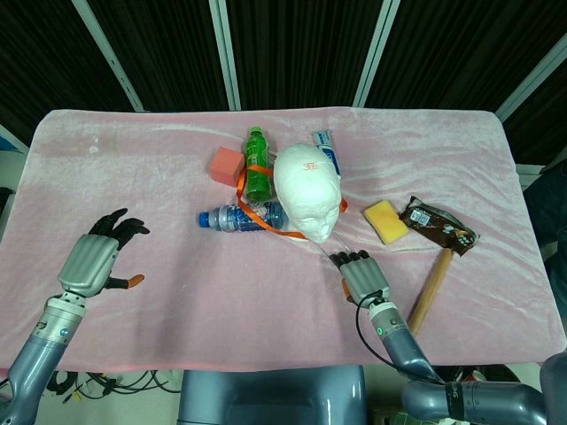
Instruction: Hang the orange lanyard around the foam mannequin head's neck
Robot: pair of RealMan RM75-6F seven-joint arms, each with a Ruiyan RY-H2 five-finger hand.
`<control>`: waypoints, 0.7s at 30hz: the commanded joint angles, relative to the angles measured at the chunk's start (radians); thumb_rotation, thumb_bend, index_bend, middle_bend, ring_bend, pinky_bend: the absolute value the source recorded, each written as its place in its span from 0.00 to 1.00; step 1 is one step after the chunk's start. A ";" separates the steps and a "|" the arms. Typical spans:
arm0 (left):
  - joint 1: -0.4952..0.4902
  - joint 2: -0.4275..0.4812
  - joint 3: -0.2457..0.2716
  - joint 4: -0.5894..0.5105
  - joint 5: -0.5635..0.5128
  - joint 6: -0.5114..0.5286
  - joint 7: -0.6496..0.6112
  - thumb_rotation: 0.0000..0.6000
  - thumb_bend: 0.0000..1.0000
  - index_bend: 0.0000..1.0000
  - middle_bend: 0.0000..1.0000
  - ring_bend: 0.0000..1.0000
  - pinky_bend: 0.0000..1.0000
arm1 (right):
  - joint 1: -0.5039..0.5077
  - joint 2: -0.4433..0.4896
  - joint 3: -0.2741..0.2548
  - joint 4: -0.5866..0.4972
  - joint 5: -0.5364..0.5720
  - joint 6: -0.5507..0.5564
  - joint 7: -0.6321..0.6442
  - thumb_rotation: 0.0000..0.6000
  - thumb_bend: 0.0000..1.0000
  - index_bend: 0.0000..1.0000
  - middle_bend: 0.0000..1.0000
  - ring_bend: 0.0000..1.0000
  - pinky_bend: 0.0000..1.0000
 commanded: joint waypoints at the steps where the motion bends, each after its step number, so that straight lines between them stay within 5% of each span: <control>1: 0.002 -0.001 0.000 0.001 0.000 -0.001 -0.001 1.00 0.10 0.27 0.22 0.05 0.12 | 0.001 -0.010 -0.005 0.004 0.005 -0.004 -0.002 1.00 0.68 0.17 0.18 0.23 0.17; 21: 0.017 -0.007 -0.003 0.013 0.011 -0.005 -0.017 1.00 0.10 0.26 0.22 0.05 0.12 | 0.016 -0.031 -0.028 -0.035 0.005 0.006 -0.047 1.00 0.68 0.17 0.19 0.23 0.17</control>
